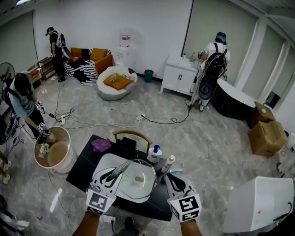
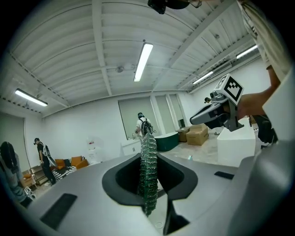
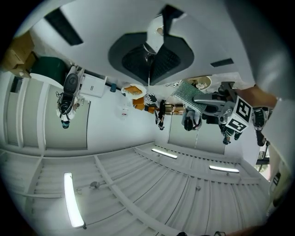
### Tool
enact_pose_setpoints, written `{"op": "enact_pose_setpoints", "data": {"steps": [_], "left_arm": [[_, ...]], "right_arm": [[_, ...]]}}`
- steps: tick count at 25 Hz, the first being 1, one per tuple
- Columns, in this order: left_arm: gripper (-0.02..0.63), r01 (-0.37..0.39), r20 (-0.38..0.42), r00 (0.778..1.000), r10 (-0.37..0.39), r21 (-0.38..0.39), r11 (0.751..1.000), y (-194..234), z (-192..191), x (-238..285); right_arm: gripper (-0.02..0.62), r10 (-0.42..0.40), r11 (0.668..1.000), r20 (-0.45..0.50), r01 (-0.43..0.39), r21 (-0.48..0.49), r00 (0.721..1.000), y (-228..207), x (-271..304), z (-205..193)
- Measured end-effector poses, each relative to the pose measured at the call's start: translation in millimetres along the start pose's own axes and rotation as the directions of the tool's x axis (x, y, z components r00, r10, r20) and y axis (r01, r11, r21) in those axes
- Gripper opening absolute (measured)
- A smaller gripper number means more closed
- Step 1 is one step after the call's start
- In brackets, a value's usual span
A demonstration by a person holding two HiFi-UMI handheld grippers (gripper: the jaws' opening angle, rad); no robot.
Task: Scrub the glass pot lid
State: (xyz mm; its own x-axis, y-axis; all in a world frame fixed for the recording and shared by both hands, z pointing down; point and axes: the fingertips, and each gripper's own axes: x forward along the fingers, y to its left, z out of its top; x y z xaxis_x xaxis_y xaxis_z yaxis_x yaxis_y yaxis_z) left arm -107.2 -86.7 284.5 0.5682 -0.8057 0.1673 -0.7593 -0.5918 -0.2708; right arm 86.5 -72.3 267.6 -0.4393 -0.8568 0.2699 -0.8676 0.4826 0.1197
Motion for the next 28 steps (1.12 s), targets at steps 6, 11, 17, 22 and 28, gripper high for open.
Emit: {"op": "enact_pose_setpoints", "data": {"steps": [6, 11, 17, 22, 28], "left_arm": [[0.092, 0.046, -0.003, 0.999, -0.046, -0.036, 0.998, 28.1, -31.1, 34.6], [0.092, 0.061, -0.023, 0.998, -0.064, -0.107, 0.992, 36.0, -56.1, 60.2], [0.092, 0.046, -0.067, 0.996, -0.053, -0.094, 0.994, 38.6, -98.0, 86.1], [0.092, 0.006, -0.138, 0.990, -0.023, -0.122, 0.992, 32.2, -144.1, 111.6], [0.091, -0.040, -0.247, 0.969, -0.001, -0.159, 0.986, 23.3, -201.5, 148.5]], "right_arm": [[0.026, -0.047, 0.999, -0.036, 0.047, -0.007, 0.998, 2.7, 35.4, 2.7], [0.026, -0.056, 0.998, -0.029, 0.056, -0.004, 0.998, 1.6, 63.9, -0.9], [0.028, -0.032, 0.999, 0.010, 0.032, 0.012, 0.999, -0.8, 96.9, -20.3], [0.028, -0.024, 0.999, -0.035, 0.026, 0.041, 0.999, -12.9, 116.9, -64.4], [0.027, 0.015, 0.994, -0.120, -0.003, 0.105, 0.993, -26.1, 126.2, -127.5]]}}
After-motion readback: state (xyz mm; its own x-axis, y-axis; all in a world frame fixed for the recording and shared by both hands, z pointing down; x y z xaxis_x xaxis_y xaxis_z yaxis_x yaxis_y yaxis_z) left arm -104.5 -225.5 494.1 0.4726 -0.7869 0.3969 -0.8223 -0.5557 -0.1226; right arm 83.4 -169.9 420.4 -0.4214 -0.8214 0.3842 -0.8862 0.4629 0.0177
